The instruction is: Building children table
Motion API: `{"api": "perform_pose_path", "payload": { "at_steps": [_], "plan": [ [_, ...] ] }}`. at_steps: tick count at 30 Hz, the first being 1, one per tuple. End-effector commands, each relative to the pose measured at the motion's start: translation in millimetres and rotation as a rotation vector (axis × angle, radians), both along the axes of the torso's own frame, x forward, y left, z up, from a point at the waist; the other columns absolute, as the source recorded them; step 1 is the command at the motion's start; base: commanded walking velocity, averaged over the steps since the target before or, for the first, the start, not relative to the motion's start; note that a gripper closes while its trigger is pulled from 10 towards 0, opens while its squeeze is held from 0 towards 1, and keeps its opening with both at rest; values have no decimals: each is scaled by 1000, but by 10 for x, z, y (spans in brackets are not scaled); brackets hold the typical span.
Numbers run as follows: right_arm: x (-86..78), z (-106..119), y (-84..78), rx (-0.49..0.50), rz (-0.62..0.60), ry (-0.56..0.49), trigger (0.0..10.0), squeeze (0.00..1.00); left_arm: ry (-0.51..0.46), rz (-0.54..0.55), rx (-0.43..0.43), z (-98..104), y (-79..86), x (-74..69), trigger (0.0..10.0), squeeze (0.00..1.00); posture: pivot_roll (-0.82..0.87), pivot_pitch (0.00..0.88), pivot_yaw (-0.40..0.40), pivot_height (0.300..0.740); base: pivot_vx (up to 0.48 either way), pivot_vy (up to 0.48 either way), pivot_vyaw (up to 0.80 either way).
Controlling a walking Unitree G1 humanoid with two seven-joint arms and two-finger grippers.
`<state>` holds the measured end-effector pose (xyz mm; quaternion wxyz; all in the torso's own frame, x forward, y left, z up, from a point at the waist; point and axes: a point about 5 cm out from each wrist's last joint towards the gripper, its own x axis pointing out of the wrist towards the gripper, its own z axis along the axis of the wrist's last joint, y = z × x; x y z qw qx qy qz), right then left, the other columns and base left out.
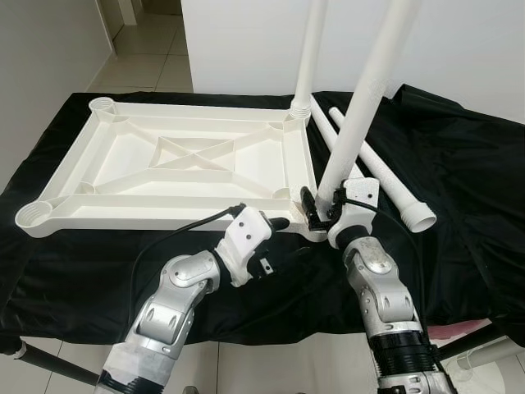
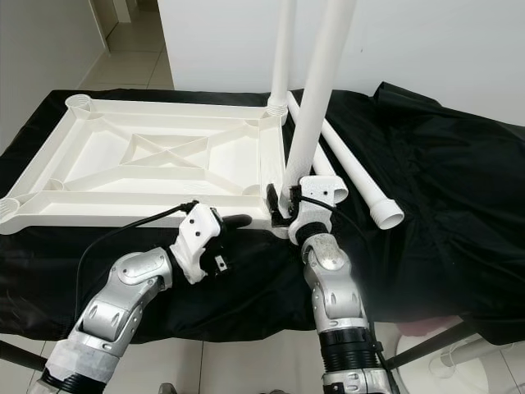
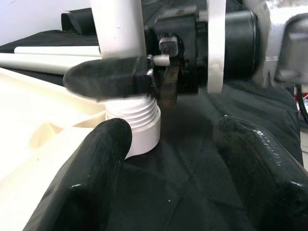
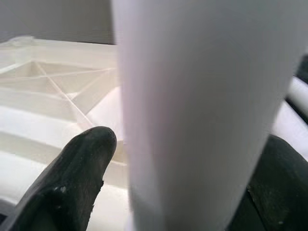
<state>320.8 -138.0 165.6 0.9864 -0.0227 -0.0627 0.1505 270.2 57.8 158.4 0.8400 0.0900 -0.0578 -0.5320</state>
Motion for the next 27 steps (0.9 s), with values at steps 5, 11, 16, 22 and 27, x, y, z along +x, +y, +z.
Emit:
{"api": "perform_pose_path", "payload": {
  "at_steps": [5,11,16,22,27],
  "plan": [
    [16,22,-11,-40,180,-30,10000,0,2,56,4,-15,3,48,10000,0,-61,58,-10,740,0,0,0],
    [87,14,-49,-105,292,-19,10000,0,-4,54,4,7,1,65,10000,0,-56,61,1,740,0,0,0],
    [145,-48,-64,-141,389,34,8549,0,-11,60,3,40,13,86,10000,0,-47,63,1,740,0,0,0],
    [186,-99,-128,-178,404,55,1725,0,-13,72,2,44,31,95,10000,0,-39,65,-3,740,0,0,0],
    [215,-130,-175,-179,419,63,0,0,-12,73,-1,43,27,90,10000,0,-39,65,-5,740,0,0,0]
  ]
}}
